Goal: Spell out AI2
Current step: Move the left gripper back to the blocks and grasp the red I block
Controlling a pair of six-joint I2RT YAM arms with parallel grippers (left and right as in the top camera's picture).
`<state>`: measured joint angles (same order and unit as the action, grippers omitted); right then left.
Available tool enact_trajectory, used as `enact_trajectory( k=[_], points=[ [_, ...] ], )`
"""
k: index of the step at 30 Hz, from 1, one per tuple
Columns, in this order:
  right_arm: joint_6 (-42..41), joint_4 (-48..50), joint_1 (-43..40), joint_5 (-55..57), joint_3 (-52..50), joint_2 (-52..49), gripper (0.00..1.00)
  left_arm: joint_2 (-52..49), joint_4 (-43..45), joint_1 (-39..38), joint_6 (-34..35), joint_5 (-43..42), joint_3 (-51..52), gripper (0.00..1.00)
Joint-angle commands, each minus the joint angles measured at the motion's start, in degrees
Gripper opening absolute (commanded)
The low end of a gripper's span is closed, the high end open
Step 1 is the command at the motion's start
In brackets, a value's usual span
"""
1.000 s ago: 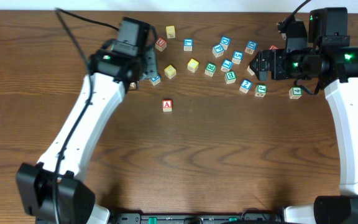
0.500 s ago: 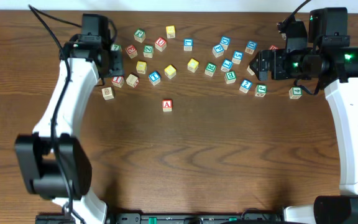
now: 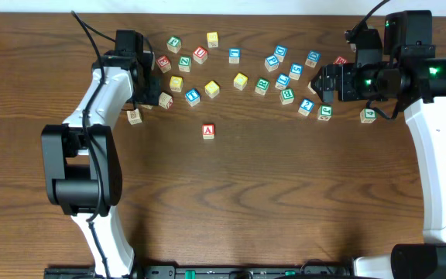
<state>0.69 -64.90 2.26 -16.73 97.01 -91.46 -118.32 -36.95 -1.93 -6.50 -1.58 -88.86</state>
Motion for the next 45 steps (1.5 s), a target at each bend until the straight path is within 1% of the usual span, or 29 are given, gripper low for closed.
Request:
enact_trajectory(
  k=[1,20,31,45],
  points=[
    [0.61,-0.09,0.42,0.07,0.7,0.0,0.99,-0.57,1.09,0.94,-1.46,-0.37,-0.52,0.53],
    [0.61,-0.24,0.42,0.07,0.7,0.0,0.99,-2.25,2.4,1.22,-2.05,-1.01,0.26,0.52],
    [0.61,-0.26,0.42,0.07,0.7,0.0,0.99,-6.01,2.8,1.22,-2.01,-1.25,0.5,0.52],
    [0.63,-0.22,0.42,0.07,0.7,0.0,0.99,-6.1,3.48,1.22,-2.01,-2.29,0.63,0.51]
  ],
)
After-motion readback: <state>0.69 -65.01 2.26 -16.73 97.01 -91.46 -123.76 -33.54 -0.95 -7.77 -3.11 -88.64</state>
